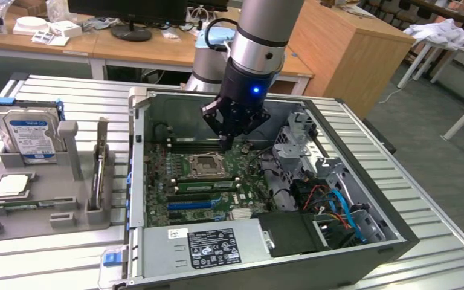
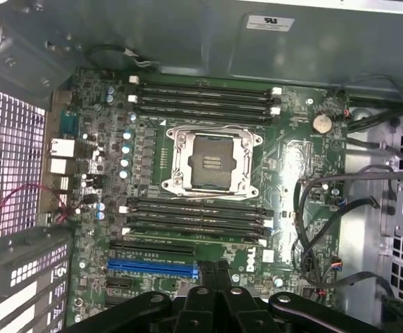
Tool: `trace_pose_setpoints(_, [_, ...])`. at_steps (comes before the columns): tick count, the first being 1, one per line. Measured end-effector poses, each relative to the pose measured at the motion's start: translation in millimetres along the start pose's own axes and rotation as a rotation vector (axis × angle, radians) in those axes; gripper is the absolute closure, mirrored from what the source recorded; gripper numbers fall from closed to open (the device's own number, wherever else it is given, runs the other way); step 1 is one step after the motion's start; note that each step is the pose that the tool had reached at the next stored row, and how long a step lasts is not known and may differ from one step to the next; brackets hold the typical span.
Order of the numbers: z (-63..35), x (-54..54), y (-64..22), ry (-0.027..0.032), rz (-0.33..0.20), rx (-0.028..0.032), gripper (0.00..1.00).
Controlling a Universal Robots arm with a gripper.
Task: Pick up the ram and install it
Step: 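Press down the ram until it locks into place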
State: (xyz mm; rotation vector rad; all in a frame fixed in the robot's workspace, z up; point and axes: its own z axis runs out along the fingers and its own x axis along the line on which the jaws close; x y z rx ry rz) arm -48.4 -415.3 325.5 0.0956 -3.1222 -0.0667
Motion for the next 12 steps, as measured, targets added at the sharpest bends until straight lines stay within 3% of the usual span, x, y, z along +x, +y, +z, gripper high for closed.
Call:
trace_pose_setpoints(6, [0.2, 0.0, 0.1, -0.0017, 0.040, -0.0007, 0.89])
trace_pose_setpoints(12, [0.2, 0.0, 0.1, -0.0018, 0.042, -0.0009, 0.89])
